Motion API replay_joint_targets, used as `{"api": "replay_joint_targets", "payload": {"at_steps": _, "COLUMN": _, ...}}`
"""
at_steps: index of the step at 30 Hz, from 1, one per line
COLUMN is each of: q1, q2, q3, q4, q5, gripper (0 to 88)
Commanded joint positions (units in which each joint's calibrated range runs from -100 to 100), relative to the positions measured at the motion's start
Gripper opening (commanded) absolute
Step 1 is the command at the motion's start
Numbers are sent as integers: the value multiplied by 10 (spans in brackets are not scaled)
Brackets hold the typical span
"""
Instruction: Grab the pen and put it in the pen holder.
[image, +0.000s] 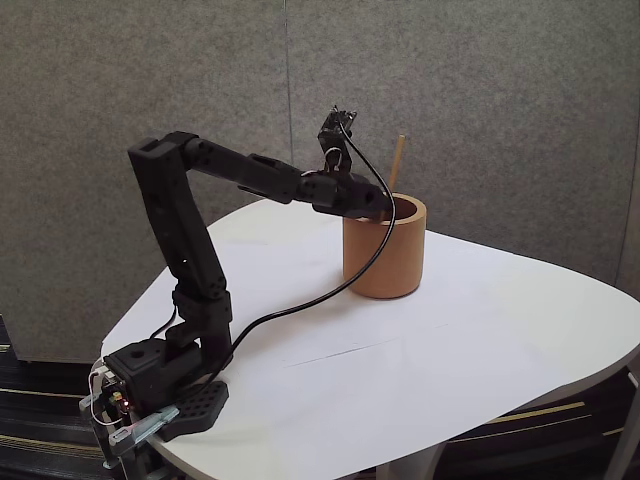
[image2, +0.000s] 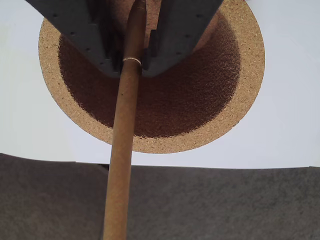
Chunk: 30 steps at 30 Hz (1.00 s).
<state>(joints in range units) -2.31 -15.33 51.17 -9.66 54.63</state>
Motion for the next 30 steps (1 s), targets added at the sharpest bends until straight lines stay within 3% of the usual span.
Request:
{"api": "replay_joint_targets", "payload": {"at_steps": 1, "q1": -2, "q2": -20, "q3": -11, "q4": -10, "q5": 1, "gripper": 6}}
{"api": "replay_joint_targets", "payload": {"at_steps": 12, "q1": -1, "q2": -20, "q3": -13, "q4": -5, "q5": 1, "gripper": 15}}
{"api": "replay_joint_targets", "payload": {"at_steps": 19, "q1": 6, "q2": -20, "q3": -14, "q4": -3, "q5": 0, "gripper": 176}}
{"api": "replay_joint_targets", "payload": {"at_steps": 30, "q1": 6, "q2": -24, "q3": -14, "q4": -3, "q5": -2, "gripper": 182}}
